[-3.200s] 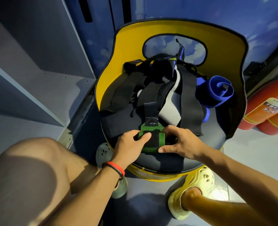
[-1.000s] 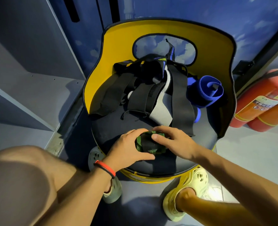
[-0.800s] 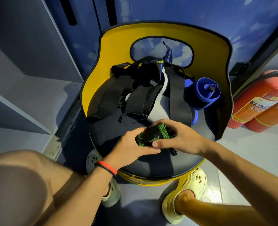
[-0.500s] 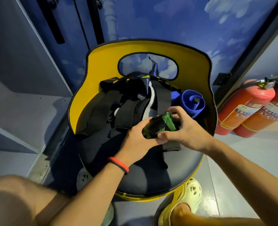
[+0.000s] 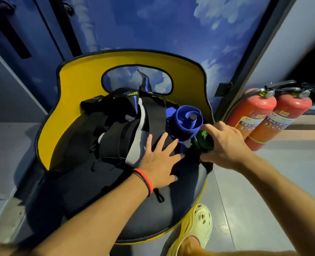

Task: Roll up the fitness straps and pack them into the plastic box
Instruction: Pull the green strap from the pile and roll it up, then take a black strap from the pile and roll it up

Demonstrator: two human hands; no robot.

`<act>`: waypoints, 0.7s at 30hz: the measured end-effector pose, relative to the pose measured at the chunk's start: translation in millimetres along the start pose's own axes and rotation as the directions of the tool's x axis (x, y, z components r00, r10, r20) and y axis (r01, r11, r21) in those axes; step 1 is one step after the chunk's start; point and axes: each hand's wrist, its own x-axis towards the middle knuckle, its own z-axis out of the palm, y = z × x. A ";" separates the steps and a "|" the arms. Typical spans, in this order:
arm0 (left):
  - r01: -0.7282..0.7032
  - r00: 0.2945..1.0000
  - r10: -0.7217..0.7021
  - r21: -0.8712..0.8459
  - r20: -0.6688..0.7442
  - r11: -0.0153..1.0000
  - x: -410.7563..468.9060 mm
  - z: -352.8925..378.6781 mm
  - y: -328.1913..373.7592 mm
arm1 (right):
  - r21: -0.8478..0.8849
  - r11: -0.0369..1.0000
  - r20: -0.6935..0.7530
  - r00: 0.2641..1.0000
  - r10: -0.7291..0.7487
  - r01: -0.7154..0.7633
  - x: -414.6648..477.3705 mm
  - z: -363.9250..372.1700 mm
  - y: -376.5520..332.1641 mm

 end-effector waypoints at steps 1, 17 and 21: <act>0.010 1.000 -0.010 0.001 0.010 1.000 1.7 2.4 -0.9 | -0.013 1.000 -0.012 1.000 -0.020 0.020 0.9 3.6 0.5; 0.162 0.981 -0.147 0.113 -0.126 0.980 -7.1 20.6 -50.2 | -0.191 0.979 -0.069 0.994 -0.086 0.071 16.4 27.2 9.7; 0.212 0.971 -0.196 0.118 -0.133 0.970 -17.7 18.4 -79.2 | -0.208 0.976 -0.063 0.995 -0.079 0.064 14.5 31.4 10.5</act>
